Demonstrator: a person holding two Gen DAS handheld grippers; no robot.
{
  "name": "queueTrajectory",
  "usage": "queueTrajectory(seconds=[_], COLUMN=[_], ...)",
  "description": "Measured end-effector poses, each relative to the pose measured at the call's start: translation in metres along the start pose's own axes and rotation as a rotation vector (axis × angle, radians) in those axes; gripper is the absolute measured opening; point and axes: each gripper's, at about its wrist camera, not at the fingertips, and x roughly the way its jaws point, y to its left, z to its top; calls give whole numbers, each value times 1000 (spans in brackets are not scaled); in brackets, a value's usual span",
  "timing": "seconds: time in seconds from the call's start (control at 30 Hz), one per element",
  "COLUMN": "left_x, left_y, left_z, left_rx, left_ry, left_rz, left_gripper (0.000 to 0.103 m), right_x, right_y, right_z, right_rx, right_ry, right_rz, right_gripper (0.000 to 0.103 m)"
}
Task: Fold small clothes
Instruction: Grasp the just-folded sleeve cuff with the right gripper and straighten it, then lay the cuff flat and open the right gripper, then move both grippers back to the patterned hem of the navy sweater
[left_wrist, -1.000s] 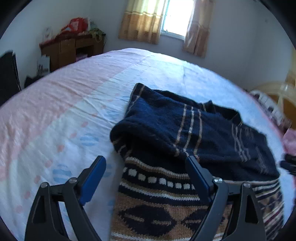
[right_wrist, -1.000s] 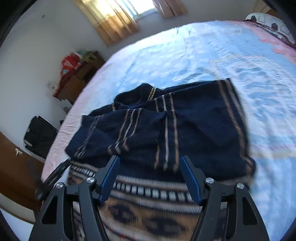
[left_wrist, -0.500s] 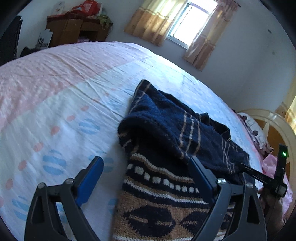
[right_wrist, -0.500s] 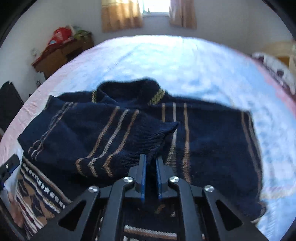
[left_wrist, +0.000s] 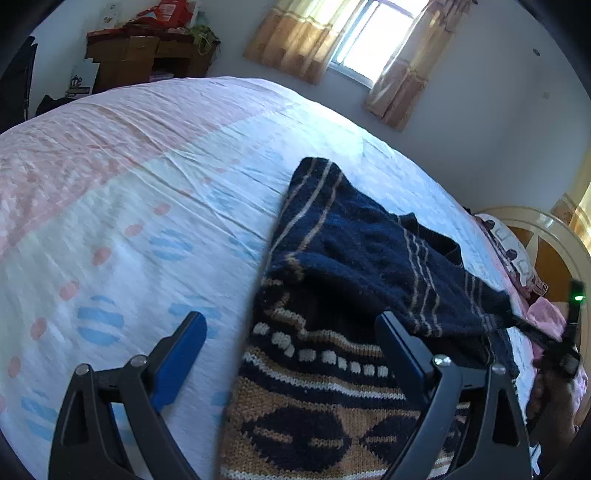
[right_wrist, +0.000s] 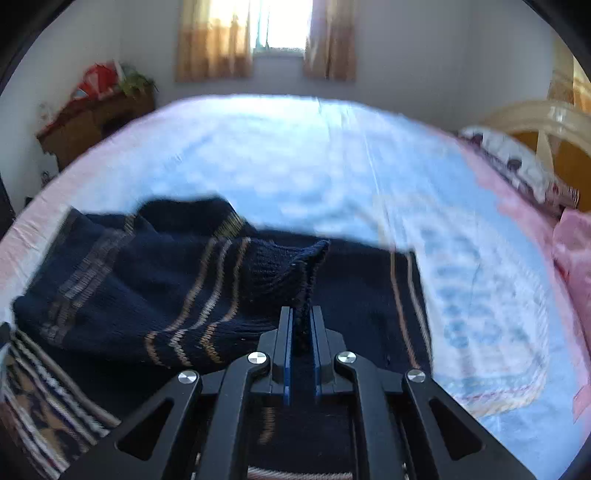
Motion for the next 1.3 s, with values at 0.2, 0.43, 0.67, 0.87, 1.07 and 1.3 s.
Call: queueTrajectory(seconds=[0.2, 0.43, 0.67, 0.87, 1.07, 1.3], left_x=[-18, -19, 36, 48, 45, 45], left_y=[-10, -43, -25, -35, -51, -51], left_z=[9, 44, 23, 17, 7, 9], left_rx=[32, 203, 226, 296, 383, 376], left_ry=[-43, -118, 79, 124, 77, 82], left_rz=[19, 130, 280, 342, 419, 405], left_gripper=[95, 103, 103, 103, 103, 103], right_x=[11, -24, 23, 7, 11, -9], right_y=[-18, 10, 46, 45, 44, 32], right_z=[-12, 6, -8, -16, -25, -33], right_rx=[31, -22, -84, -93, -80, -33], right_ry=[33, -52, 123, 74, 39, 53], right_rz=[-48, 136, 137, 93, 75, 120], right_gripper=[15, 45, 45, 45, 54, 54])
